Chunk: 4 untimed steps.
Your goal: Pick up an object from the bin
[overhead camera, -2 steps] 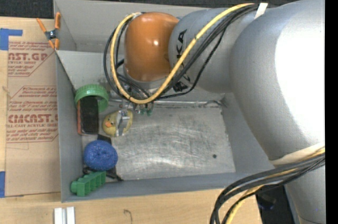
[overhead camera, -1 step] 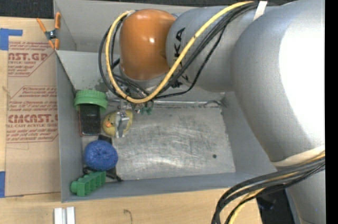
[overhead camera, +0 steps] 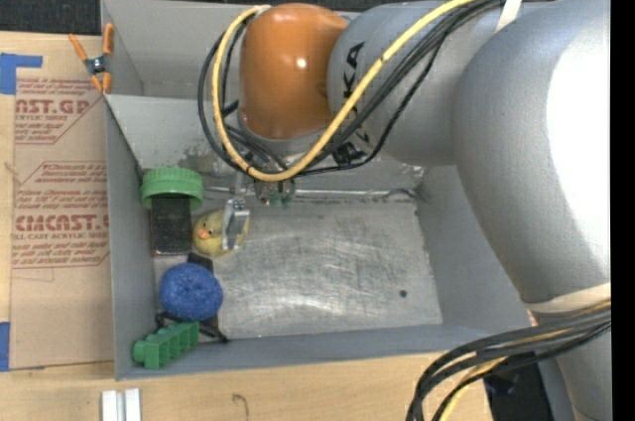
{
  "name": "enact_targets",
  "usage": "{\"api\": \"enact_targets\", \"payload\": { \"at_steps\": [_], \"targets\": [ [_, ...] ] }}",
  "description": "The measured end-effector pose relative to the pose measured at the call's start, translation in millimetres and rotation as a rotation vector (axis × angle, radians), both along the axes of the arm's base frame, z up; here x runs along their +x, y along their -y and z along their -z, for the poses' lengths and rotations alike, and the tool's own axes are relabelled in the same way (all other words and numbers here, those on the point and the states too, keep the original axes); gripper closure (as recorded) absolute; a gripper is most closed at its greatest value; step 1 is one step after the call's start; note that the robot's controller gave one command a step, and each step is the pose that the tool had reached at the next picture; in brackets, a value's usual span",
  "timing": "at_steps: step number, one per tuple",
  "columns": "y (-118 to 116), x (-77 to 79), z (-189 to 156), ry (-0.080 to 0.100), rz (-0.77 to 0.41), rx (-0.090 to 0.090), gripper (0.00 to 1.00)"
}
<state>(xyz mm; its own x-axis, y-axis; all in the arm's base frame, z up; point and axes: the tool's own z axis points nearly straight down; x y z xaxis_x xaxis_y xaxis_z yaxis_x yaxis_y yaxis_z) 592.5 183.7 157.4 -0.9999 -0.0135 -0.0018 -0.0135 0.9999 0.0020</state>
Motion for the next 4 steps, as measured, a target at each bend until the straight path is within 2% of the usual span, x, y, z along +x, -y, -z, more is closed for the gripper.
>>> {"api": "enact_targets", "payload": {
  "at_steps": [1,2,3,4],
  "targets": [
    [11,0.2,-12,0.002,0.059,-0.001,0.00],
    [-4,-10.2,6,0.001,-0.086,-0.001,0.00],
    [-7,-19.4,8,-0.002,-0.104,-0.001,0.00],
    [-17,-10.1,4,0.001,-0.189,-0.001,0.00]
  ]
}}
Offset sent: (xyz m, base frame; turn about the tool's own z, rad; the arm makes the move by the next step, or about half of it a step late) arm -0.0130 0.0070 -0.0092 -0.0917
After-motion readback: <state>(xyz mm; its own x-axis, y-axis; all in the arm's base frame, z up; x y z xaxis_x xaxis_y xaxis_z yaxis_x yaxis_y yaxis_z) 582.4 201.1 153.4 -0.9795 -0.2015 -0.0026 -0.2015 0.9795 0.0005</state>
